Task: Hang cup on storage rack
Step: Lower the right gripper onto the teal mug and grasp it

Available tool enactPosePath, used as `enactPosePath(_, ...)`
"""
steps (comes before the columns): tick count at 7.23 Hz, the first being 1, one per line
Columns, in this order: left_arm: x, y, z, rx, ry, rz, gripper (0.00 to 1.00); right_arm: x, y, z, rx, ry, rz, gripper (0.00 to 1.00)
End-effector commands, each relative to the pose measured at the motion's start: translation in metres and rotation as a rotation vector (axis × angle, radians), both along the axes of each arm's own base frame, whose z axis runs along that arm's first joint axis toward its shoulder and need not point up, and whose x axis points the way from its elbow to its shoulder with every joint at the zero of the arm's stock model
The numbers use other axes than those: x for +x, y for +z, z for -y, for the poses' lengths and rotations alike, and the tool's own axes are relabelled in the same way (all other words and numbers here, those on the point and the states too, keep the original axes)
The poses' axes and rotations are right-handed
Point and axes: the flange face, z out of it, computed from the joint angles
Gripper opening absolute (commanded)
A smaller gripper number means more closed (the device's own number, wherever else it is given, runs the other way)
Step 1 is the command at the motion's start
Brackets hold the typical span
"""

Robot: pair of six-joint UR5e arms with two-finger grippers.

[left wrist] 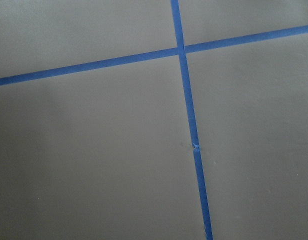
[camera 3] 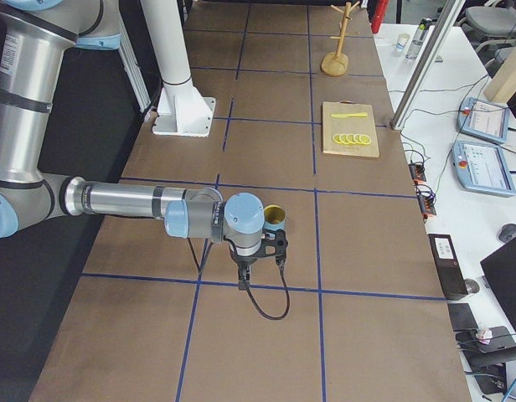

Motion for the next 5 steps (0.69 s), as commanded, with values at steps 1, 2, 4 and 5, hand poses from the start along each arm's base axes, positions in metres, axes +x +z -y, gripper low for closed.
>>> enactPosePath(1,0.001,0.001,0.000,-0.004,0.003,0.003,1.00,-0.004,-0.007,0.005,0.074,-0.014,0.003,1.00)
enactPosePath(2,0.002,0.003,-0.002,-0.009,0.005,0.002,1.00,-0.016,-0.017,0.011,0.157,-0.042,0.009,1.00)
enactPosePath(4,0.003,0.008,-0.007,-0.018,0.007,0.002,1.00,-0.038,-0.038,0.021,0.266,-0.093,0.089,1.00)
enactPosePath(5,0.002,0.009,-0.008,-0.020,0.005,0.001,1.00,-0.061,-0.066,0.048,0.309,-0.118,0.109,1.00)
